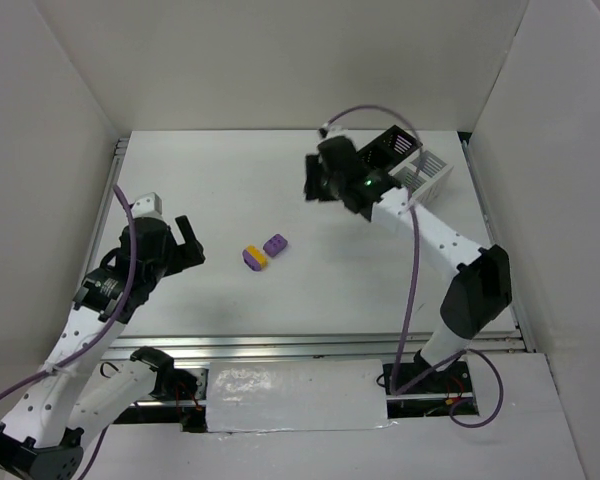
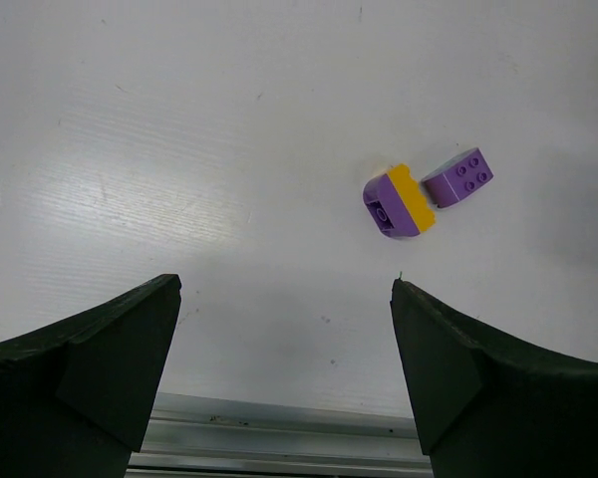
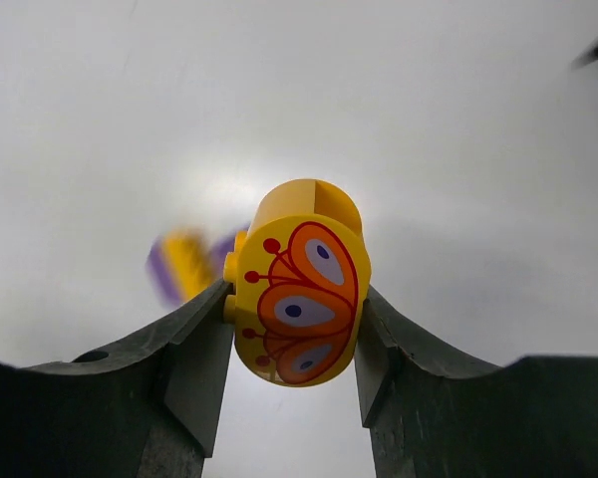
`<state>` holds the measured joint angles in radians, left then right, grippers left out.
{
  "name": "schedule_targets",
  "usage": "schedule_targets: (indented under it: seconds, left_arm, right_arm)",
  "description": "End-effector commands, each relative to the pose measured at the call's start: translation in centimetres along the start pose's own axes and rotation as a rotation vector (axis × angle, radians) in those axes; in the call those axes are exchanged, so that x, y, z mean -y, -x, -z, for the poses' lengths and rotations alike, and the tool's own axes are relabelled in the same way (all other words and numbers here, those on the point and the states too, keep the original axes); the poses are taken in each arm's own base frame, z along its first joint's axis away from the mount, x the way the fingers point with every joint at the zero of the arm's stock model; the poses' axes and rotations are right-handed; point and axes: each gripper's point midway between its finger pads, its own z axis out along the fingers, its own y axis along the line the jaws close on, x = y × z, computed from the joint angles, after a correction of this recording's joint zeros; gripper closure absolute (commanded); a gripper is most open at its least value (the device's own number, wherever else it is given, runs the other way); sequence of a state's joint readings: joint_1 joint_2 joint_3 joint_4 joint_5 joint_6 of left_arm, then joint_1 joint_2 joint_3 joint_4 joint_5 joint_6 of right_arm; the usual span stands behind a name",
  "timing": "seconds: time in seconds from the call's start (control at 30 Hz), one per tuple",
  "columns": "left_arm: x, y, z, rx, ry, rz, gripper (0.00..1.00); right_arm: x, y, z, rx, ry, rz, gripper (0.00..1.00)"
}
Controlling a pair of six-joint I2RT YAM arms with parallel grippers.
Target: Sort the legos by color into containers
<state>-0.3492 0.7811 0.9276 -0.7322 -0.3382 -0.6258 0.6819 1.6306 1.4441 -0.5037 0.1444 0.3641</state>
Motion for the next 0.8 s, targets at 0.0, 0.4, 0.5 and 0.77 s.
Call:
schedule_targets:
  seconds: [0.0, 0.4, 0.5, 0.77]
  left_arm:
    - [0.3, 1.4, 0.4, 0.053, -0.018, -0.004, 0.00]
    - [1.4, 1.0, 0.1, 0.033, -0.078, -0.035, 0.00]
    - [1.7, 0.7, -0.2, 0.012, -0.082, -0.045, 0.00]
    - [1.8, 0.5, -0.5, -0.001, -0.084, -0.052, 0.00]
  right_arm:
    - [9.4, 5.6, -0.8, 0.097, -0.318, -0.029, 1.00]
    - [28.7, 20.2, -2.5, 0.363, -0.635, -0.211, 1.00]
    - [30.6, 19.9, -3.5, 0.334, -0.656, -0.210, 1.00]
    - [33.1, 16.9, -6.2, 0.253, -0.685, -0.199, 0.90]
